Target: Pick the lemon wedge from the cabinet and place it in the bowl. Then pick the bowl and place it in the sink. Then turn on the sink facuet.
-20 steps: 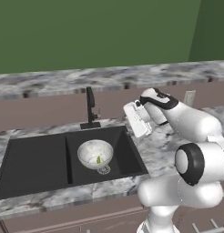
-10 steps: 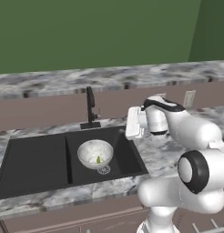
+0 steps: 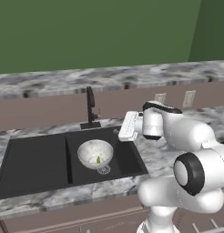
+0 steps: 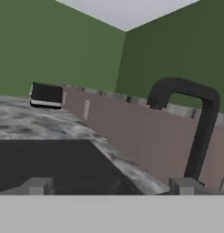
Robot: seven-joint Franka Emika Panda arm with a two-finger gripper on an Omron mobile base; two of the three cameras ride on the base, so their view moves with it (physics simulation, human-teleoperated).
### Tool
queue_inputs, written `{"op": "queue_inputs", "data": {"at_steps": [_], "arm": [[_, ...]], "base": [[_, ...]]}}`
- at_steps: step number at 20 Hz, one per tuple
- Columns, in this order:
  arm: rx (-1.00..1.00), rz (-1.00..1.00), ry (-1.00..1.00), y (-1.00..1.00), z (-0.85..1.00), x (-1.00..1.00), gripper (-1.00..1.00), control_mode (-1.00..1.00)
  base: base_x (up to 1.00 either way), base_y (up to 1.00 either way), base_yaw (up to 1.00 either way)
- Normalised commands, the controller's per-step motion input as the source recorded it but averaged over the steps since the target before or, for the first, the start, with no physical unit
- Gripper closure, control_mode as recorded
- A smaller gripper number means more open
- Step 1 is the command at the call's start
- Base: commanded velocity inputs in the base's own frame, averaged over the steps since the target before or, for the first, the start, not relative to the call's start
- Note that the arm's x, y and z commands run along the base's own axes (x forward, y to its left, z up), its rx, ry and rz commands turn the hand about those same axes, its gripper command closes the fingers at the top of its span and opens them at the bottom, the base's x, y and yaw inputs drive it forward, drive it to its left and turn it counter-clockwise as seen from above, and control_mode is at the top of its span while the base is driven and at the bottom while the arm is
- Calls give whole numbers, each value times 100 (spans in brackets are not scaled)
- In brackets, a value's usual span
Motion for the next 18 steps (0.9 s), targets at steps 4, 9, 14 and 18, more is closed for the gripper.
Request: {"op": "queue_inputs", "data": {"at_steps": [4,9,14,18], "arm": [[19,0,0,0,0,61,-100,-100],[16,0,0,0,0,50,-100,-100],[7,0,0,0,-3,38,-100,-100],[1,0,-1,0,0,39,-100,-100]], "base": [[0,0,0],[0,0,0],[0,0,0],[0,0,0]]}}
